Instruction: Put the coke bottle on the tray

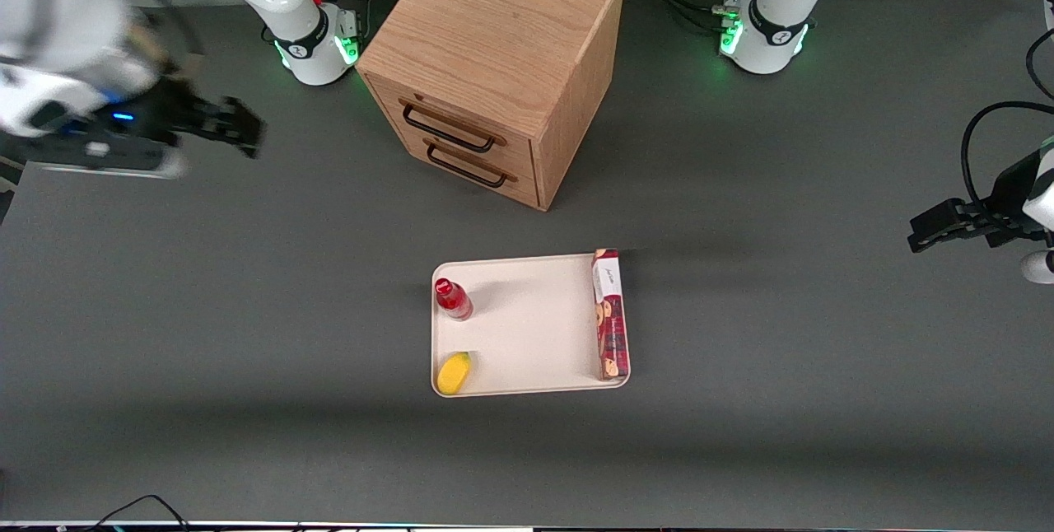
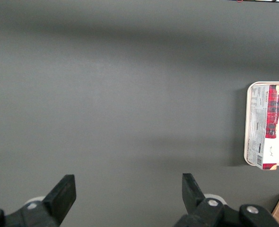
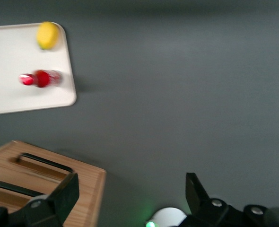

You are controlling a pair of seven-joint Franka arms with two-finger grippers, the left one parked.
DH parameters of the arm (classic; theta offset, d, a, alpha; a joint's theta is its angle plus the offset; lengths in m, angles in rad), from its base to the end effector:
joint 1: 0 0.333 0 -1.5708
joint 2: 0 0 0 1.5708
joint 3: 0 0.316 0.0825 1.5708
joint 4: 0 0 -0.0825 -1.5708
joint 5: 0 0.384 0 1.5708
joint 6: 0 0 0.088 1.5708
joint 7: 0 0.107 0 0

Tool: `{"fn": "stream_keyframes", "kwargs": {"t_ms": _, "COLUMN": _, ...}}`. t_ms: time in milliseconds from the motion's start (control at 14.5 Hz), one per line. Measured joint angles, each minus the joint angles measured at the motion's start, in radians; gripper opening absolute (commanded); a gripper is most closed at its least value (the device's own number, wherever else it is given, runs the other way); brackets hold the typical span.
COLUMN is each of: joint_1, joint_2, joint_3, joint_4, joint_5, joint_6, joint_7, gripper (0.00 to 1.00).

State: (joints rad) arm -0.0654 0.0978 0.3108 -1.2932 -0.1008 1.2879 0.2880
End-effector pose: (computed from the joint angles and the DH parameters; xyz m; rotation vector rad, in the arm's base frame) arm 0.5401 0.1107 0.6765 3.0459 -0.1004 -0.1179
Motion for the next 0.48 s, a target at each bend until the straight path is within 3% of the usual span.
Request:
{"fn": "stream_keyframes", "kwargs": {"t_ms": 207, "joint_1": -0.008, "joint_2": -0.143, "joint_3": -0.152, "joint_4": -0.267, "joint_5": 0.043, "joint_6": 0.172, "joint_7": -0.154, "gripper": 1.0}}
{"fn": "stream_keyframes", "kwargs": {"t_ms": 345, "joint_1": -0.007, "joint_2": -0.219, "joint_3": -0.181, "joint_4": -0.433, "joint_5": 0.077, "joint_6": 0.275, "joint_7": -0.186, "gripper": 1.0}}
{"fn": "stream_keyframes", "kwargs": {"t_ms": 483, "joint_1": -0.004, "joint_2": -0.249, "joint_3": -0.187, "joint_4": -0.489, "joint_5": 0.088, "joint_6": 0.308, "joint_7": -0.197, "gripper": 1.0}}
